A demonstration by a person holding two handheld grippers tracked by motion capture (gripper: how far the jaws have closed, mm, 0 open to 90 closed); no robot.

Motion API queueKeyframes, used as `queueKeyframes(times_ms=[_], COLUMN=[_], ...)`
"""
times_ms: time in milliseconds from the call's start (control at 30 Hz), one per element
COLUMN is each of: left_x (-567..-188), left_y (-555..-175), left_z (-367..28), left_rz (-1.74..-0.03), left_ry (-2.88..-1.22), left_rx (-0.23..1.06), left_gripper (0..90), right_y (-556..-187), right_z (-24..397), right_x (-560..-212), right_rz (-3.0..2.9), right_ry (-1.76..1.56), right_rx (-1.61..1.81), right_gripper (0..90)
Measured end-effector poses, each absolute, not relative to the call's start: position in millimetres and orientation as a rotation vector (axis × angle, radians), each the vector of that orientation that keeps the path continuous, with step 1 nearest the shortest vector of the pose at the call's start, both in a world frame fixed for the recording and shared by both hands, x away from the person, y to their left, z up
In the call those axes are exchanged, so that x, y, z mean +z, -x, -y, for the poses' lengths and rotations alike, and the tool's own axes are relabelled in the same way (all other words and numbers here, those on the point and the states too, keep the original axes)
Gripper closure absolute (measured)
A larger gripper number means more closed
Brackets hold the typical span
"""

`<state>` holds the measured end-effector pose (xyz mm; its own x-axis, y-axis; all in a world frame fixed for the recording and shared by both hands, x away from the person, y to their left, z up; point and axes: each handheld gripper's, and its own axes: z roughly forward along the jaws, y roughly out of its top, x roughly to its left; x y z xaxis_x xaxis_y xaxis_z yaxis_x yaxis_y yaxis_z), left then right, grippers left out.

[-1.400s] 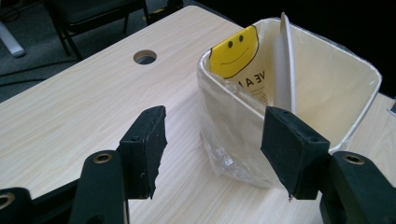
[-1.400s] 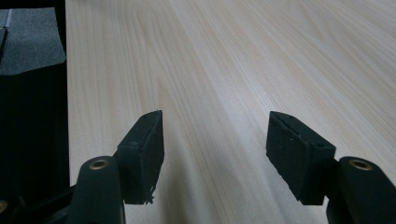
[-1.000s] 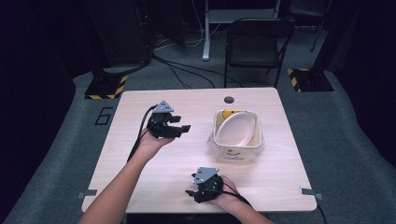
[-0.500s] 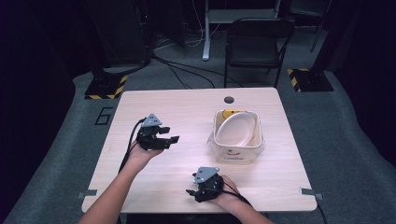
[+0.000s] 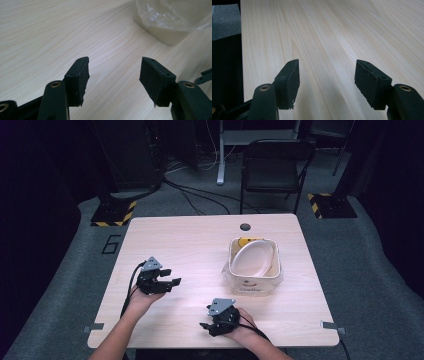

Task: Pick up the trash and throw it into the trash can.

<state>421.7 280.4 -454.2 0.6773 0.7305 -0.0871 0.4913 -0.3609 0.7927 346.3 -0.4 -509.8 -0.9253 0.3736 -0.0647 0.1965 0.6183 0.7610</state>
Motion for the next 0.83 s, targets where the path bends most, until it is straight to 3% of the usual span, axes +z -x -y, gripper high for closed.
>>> queueKeyframes(times_ms=[833], left_x=[-496.8], left_y=[-418.9], left_z=[-303.4], left_rz=[-1.036], left_ry=[-2.069], left_rx=[0.319], left_gripper=[38.8], right_y=[-351.6], right_z=[1.6], right_x=[-515.5], right_rz=[-2.627], right_ry=[-0.518], right_rx=[1.157], right_gripper=[35.6])
